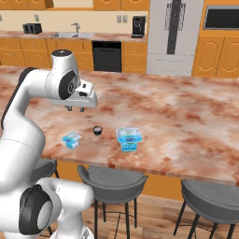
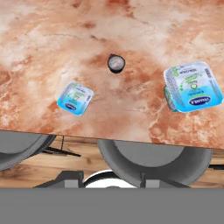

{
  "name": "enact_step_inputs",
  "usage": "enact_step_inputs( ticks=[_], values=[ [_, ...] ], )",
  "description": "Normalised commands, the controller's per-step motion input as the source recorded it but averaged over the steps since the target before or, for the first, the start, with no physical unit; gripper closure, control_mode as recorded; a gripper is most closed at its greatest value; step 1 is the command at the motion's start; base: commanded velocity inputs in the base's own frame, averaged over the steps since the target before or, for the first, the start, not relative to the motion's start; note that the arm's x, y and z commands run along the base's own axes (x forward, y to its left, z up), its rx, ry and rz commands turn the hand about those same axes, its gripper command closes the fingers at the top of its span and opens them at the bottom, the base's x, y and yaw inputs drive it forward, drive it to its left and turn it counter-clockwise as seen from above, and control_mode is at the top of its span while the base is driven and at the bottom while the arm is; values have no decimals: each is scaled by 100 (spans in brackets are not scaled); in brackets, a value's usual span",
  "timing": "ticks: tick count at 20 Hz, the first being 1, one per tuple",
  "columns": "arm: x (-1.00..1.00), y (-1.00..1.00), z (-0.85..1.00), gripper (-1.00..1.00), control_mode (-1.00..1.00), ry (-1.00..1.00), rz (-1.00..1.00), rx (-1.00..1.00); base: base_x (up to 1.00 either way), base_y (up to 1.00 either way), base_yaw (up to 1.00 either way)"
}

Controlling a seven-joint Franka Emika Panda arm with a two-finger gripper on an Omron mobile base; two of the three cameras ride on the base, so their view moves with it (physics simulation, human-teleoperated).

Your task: Stack the yogurt containers by placing the smaller containers on top of the larger containers.

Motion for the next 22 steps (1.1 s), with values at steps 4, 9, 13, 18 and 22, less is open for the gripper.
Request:
enact_step_inputs(
  ticks=[4,9,13,18,22],
  values=[
    [-8,1,-2,-100,-100,0,1,0,0,0,0],
    [-26,14,-6,-100,-100,0,7,-3,0,0,0],
    [-33,23,-5,-100,-100,0,8,-8,0,0,0],
    [-26,24,-2,-100,-100,0,9,-8,0,0,0],
    [-20,25,-3,-100,-100,0,10,-9,0,0,0]
  ],
)
